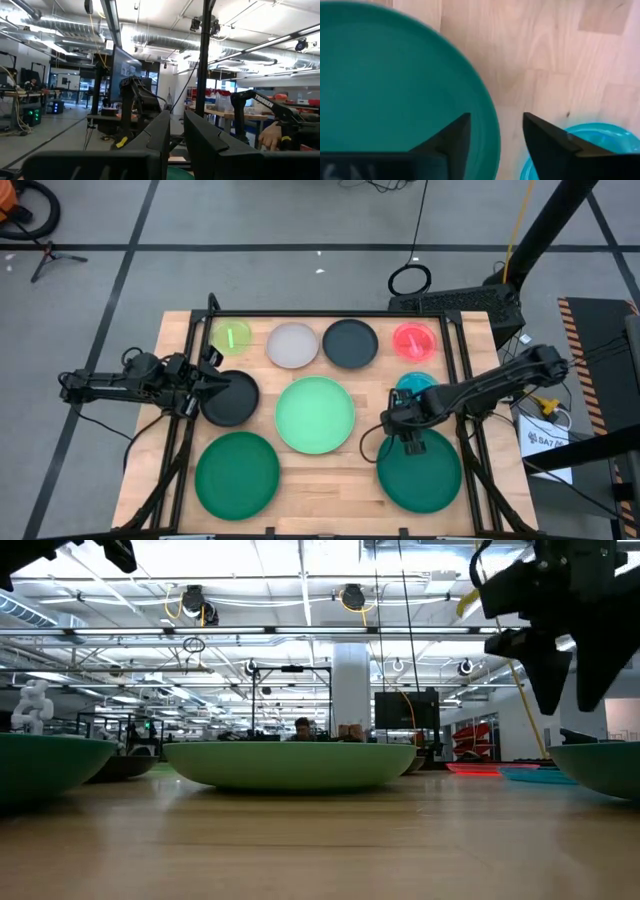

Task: Stack plastic plates
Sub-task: Stack the right dark green plate on top of the green plate

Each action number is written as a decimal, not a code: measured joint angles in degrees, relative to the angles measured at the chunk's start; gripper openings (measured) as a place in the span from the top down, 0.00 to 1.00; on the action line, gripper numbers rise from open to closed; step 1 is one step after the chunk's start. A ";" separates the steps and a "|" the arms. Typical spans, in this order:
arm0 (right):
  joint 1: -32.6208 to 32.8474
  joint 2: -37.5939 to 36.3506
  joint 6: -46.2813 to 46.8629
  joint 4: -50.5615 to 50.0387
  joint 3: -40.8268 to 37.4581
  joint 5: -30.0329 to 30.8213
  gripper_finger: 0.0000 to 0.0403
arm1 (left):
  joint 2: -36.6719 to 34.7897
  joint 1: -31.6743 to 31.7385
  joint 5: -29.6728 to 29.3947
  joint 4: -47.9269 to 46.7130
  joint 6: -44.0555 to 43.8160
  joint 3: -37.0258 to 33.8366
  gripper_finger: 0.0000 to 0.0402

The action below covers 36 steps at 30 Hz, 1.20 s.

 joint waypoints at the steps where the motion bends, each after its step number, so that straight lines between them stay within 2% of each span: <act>1: -0.02 0.49 -0.05 -0.17 0.00 -0.50 0.51 | 0.00 0.02 0.01 0.00 0.08 0.00 0.84; 7: -0.09 4.16 -4.05 -0.08 0.00 -1.66 0.45 | 0.00 0.00 -0.01 0.00 0.90 0.00 0.84; 17: -2.32 8.57 -9.15 1.31 -0.13 -1.51 0.49 | 0.00 0.00 -0.01 -0.07 1.28 0.00 0.84; 27: -3.54 8.75 -10.57 6.38 -0.22 -1.64 0.51 | 0.00 0.09 -0.03 0.26 1.73 0.00 0.84; 36: -3.52 8.75 -10.17 9.57 -4.03 -2.12 0.51 | 0.00 0.09 -0.03 0.39 1.71 0.00 0.84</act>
